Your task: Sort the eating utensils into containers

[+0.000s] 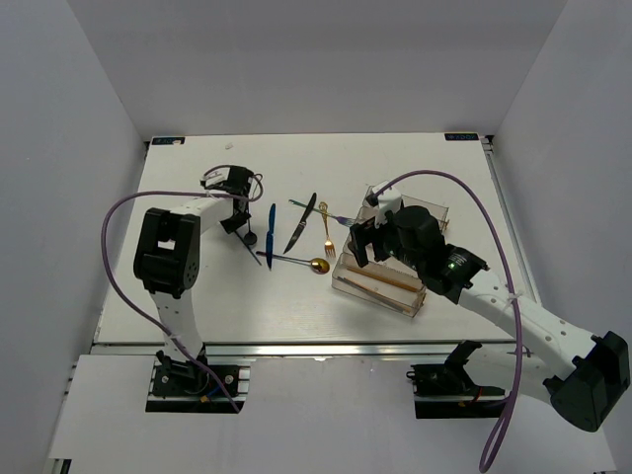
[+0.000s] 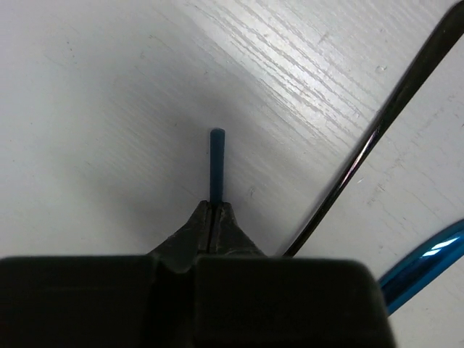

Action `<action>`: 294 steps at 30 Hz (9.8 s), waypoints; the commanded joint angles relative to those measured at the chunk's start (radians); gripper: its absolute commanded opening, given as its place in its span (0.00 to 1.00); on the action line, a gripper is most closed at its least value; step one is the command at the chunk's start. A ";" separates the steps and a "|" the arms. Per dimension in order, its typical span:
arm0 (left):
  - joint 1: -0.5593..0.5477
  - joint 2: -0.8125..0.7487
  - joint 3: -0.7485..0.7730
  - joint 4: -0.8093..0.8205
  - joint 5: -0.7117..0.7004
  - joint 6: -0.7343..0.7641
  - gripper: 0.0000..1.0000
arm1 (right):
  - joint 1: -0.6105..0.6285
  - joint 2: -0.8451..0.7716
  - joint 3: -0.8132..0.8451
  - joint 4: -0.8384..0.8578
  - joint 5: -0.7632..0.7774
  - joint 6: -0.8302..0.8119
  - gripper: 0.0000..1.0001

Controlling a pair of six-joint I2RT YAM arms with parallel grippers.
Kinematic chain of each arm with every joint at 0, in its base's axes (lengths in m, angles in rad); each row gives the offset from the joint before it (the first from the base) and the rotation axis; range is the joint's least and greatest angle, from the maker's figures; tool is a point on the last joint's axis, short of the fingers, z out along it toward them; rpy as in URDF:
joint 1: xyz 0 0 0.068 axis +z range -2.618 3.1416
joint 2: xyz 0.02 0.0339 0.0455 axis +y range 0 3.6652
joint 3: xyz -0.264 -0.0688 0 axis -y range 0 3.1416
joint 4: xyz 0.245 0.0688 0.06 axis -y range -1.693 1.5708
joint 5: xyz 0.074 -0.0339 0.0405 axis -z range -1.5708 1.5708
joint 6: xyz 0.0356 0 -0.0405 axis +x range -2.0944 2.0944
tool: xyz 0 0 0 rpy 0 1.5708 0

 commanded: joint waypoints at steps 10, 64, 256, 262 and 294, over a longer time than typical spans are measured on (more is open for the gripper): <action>0.006 -0.432 -0.346 0.020 -0.036 -0.022 0.00 | -0.005 -0.035 -0.025 0.143 -0.163 0.103 0.89; -0.097 -1.092 -0.523 0.093 0.331 0.363 0.98 | -0.032 0.336 0.096 -0.308 0.030 -0.435 0.00; -0.875 0.003 -0.205 1.313 -0.500 -0.594 0.00 | -0.120 -0.434 0.100 -0.226 0.327 0.213 0.89; -0.886 0.014 -0.204 1.293 -0.496 -0.632 0.00 | -0.120 -0.441 0.093 -0.225 0.324 0.208 0.89; -0.924 0.028 -0.236 1.249 -0.507 -0.709 0.40 | -0.120 -0.449 0.077 -0.216 0.287 0.210 0.89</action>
